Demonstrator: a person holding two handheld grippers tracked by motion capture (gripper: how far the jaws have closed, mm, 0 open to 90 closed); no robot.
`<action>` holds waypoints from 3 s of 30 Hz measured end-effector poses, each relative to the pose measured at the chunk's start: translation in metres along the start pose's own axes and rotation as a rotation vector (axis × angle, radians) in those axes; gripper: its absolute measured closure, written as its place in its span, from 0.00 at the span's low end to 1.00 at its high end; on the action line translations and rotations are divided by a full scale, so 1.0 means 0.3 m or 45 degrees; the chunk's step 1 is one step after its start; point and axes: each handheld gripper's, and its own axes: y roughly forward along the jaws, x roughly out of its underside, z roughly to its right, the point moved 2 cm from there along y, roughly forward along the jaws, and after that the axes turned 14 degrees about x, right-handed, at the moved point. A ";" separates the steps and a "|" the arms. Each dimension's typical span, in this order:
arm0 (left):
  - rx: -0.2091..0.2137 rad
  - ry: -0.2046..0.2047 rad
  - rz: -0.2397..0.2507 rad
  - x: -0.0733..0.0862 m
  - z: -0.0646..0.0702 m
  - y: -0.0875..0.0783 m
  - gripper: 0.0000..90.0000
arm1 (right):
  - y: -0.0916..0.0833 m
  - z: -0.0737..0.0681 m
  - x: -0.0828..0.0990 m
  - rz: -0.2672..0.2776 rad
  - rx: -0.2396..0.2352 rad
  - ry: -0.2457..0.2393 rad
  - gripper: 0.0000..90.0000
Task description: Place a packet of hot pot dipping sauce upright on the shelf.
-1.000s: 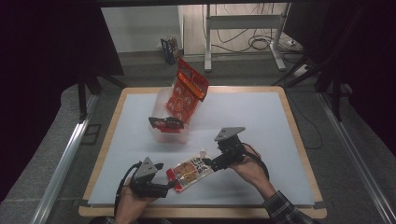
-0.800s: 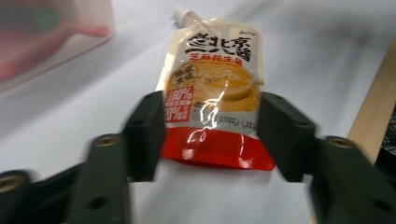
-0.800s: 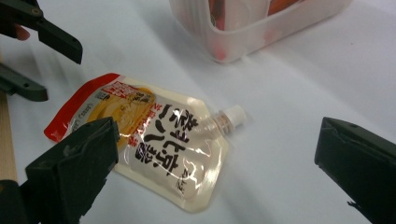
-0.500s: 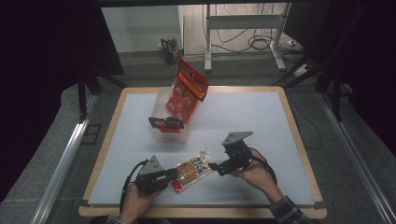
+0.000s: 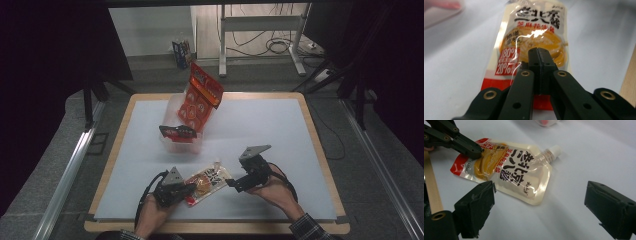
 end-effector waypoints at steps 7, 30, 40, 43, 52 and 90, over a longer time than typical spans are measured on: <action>0.006 -0.034 -0.032 0.017 -0.008 0.001 1.00 | 0.006 0.002 0.015 -0.019 -0.038 0.031 0.19; 0.034 -0.091 -0.026 0.031 -0.017 -0.008 1.00 | 0.166 -0.087 0.000 -0.077 -0.246 0.083 0.24; 0.036 -0.101 -0.018 0.032 -0.017 -0.009 1.00 | 0.194 -0.128 -0.039 -0.037 -0.404 0.126 0.41; 0.039 -0.103 -0.016 0.033 -0.017 -0.010 1.00 | 0.183 -0.132 -0.076 0.013 -0.443 0.166 0.53; -0.013 0.000 -0.042 0.026 0.004 -0.018 0.93 | 0.155 -0.144 -0.108 -0.008 -0.377 0.111 0.82; -0.083 -0.028 0.069 0.013 0.021 -0.062 0.15 | -0.084 0.057 -0.267 0.154 -0.170 0.022 0.97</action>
